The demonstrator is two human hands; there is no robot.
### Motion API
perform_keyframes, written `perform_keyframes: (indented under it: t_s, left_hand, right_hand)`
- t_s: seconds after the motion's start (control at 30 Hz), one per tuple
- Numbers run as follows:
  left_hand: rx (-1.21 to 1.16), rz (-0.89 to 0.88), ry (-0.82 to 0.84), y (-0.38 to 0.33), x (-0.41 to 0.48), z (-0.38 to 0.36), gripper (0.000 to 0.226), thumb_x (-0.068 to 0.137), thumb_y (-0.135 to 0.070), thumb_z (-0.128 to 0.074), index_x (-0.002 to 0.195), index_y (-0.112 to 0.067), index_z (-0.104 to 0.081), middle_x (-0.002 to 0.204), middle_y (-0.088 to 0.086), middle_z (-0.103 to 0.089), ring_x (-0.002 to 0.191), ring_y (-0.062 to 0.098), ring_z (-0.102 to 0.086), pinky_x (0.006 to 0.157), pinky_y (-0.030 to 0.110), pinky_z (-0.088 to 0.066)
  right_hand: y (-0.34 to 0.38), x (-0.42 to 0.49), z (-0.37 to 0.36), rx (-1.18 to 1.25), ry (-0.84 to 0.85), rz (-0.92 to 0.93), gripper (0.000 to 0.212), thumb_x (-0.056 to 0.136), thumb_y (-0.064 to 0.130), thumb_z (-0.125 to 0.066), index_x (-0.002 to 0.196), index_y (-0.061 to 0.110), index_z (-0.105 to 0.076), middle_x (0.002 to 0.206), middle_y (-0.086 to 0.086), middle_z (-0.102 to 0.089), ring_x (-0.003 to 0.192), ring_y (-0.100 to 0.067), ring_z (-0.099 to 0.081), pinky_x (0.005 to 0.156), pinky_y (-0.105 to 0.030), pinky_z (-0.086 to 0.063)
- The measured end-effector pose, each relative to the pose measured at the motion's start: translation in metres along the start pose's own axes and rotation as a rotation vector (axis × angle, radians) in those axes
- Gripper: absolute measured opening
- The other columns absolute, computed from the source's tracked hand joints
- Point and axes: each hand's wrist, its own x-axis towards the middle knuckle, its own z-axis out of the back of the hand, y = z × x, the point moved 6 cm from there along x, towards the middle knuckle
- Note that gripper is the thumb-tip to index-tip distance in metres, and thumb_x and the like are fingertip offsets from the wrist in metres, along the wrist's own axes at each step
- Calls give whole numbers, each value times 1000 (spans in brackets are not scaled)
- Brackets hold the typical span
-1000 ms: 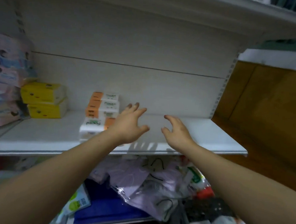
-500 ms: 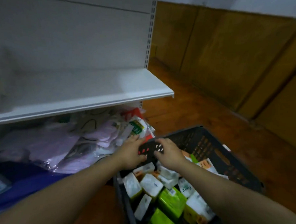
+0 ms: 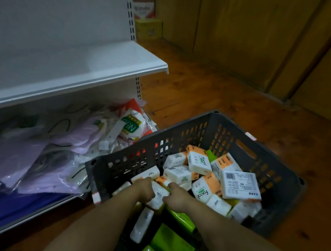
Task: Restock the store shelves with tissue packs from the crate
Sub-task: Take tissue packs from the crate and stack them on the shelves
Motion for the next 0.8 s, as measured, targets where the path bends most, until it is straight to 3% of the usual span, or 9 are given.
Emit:
perform_keyframes:
  t_s: [0.13,0.2,0.27,0.33,0.47,0.57,0.63,0.7,0.8]
  left_hand:
    - [-66,95,30,5,4,-4,70,92,-20,-51,148,-7,-12,151,15,-28,134,31,-37,107,36,-33]
    - [-145,98,71,5,6,-3,76,93,-22,-49,148,-4,0,152,17,-23,132,31,-39,107,37,-35]
    - [-209,93,55,2,3,-1,73,92,-25,-52,147,-3,-9,151,16,-25,132,29,-38,104,34,-39]
    - [-331,86,34,-1,-1,1,65,90,-28,-54,144,-6,-24,145,15,-36,128,30,-42,99,35,-42]
    - [-832,43,-67,-11,-18,22,32,95,-34,-47,117,-11,-50,118,14,-54,109,30,-54,91,41,-48]
    - [-1043,18,-140,-16,-37,48,32,93,-42,-49,103,-12,-53,101,10,-58,95,26,-58,85,40,-52]
    - [-1103,1,-192,-18,-57,70,26,91,-39,-54,84,-14,-49,82,6,-54,76,21,-54,69,33,-48]
    - [-1121,1,-260,-20,-83,96,28,83,-32,-65,79,-15,-44,73,5,-48,66,18,-47,60,29,-40]
    - [-1172,-2,-285,-27,-126,138,52,66,-29,-76,102,-13,-42,88,5,-56,81,23,-57,70,37,-47]
  right_hand:
    - [0,8,-16,114,84,-39,47,97,15,-46,141,7,-32,140,-14,-42,116,-27,-49,96,-36,-45]
    - [-2,6,-18,276,79,-97,48,94,16,-48,140,15,-31,136,-13,-42,103,-25,-50,79,-35,-52]
    - [-1,0,-17,446,69,-136,57,93,20,-49,144,20,-25,136,-12,-41,92,-22,-49,64,-28,-48]
    - [0,-3,-9,524,-17,-135,54,92,27,-51,141,18,-30,126,-11,-48,91,-24,-52,65,-29,-48]
    - [16,-19,24,574,-260,-47,27,93,38,-52,107,16,-51,93,-2,-56,89,-20,-55,82,-37,-50]
    - [38,-41,52,433,-432,36,17,95,32,-49,83,20,-51,79,3,-55,86,-21,-55,78,-34,-45]
    - [61,-64,69,395,-487,83,24,95,29,-49,72,22,-45,71,3,-51,82,-22,-54,73,-34,-41]
    - [88,-92,87,395,-493,132,20,94,26,-52,75,22,-45,75,3,-52,82,-22,-54,73,-35,-43]
    - [131,-136,117,464,-417,169,18,94,20,-55,106,25,-43,89,6,-49,77,-16,-54,63,-31,-45]
